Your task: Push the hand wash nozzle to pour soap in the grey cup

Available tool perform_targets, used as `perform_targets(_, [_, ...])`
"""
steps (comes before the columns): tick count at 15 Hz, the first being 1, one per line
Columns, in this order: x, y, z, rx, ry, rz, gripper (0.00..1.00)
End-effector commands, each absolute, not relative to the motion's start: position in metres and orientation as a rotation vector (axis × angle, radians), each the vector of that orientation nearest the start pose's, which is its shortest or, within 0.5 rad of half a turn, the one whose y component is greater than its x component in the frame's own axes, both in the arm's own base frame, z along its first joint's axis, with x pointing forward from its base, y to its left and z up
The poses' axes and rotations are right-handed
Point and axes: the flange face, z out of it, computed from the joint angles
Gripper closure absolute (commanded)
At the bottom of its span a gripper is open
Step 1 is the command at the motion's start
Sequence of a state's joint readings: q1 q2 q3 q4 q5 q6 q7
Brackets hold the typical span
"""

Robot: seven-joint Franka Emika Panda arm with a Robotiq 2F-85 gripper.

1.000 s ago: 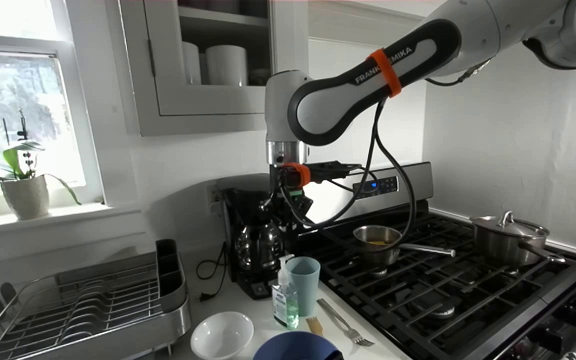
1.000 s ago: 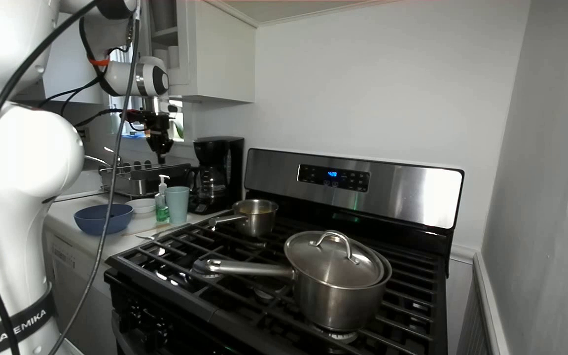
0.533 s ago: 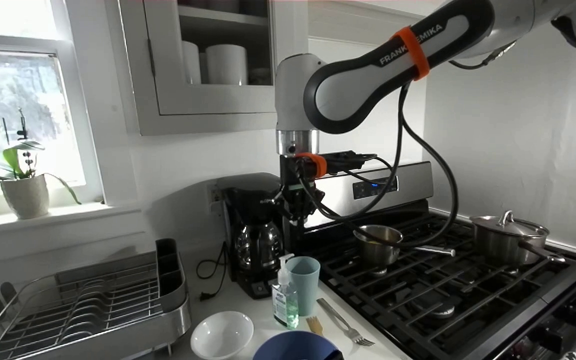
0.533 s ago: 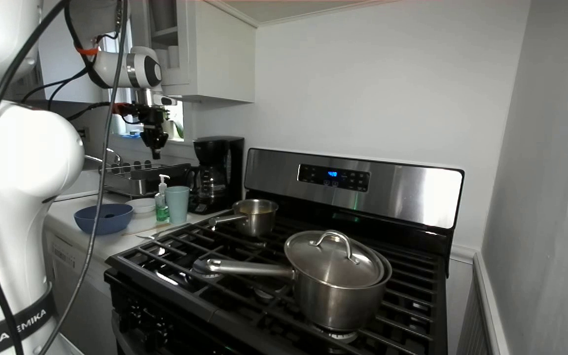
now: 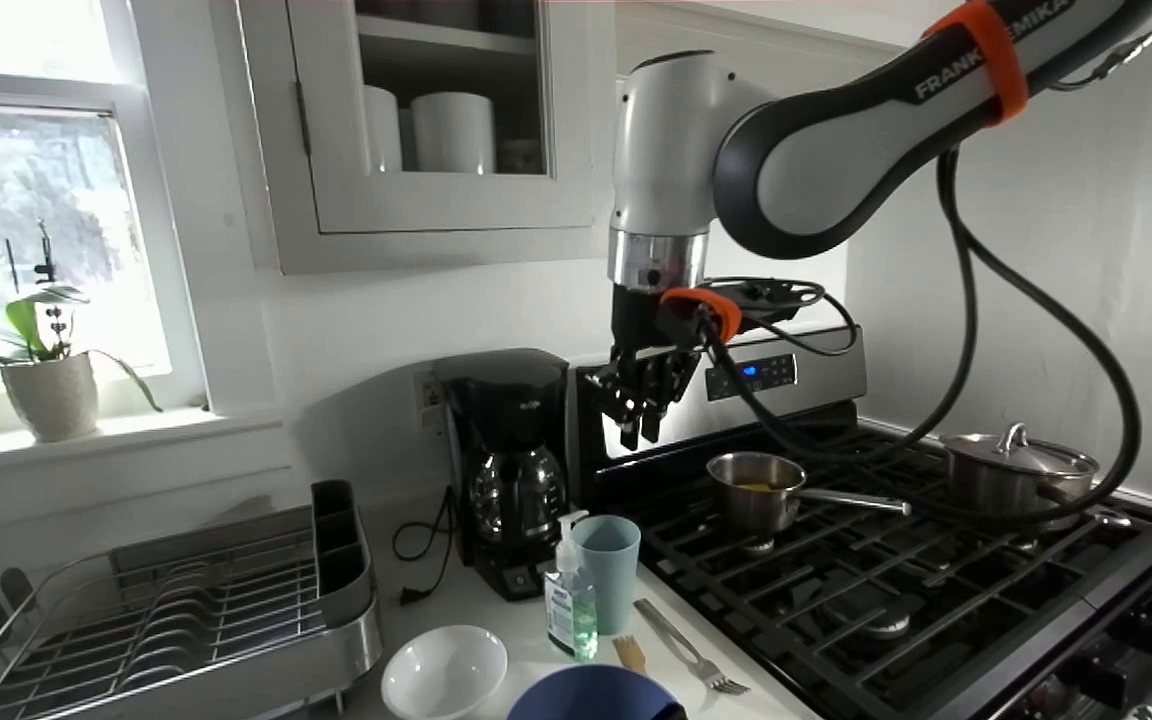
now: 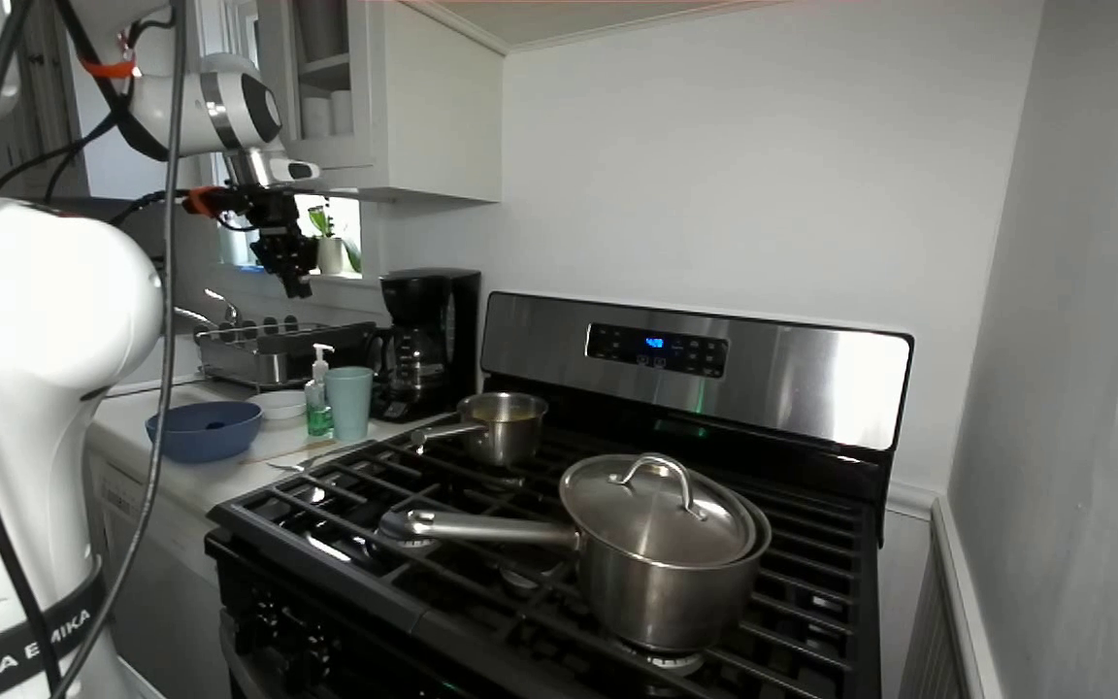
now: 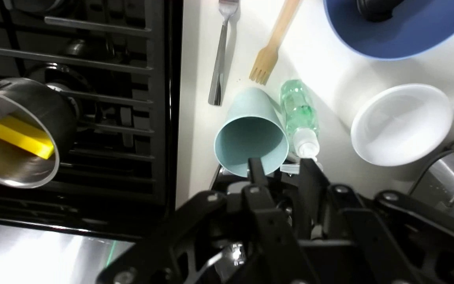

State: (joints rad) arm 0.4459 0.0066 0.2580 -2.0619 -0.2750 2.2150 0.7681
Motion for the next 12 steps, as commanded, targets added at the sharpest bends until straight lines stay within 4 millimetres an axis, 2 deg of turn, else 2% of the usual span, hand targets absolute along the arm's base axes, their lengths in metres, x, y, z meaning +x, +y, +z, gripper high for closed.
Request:
perform_targets(1, [0.395,0.326,0.469,-3.056,-0.265,-0.562,0.38])
perform_targets(6, [0.366,0.283,0.483,-2.953,-0.409,-0.539,0.04])
perform_targets(7, [0.365,0.270,0.481,-2.939,-0.426,-0.513,0.01])
perform_targets(8, [0.376,0.296,0.482,-2.977,-0.397,-0.506,0.15])
perform_targets(10, [0.371,0.279,0.482,-2.965,-0.420,-0.498,0.02])
perform_targets(12, [0.369,0.274,0.481,-2.965,-0.423,-0.499,0.01])
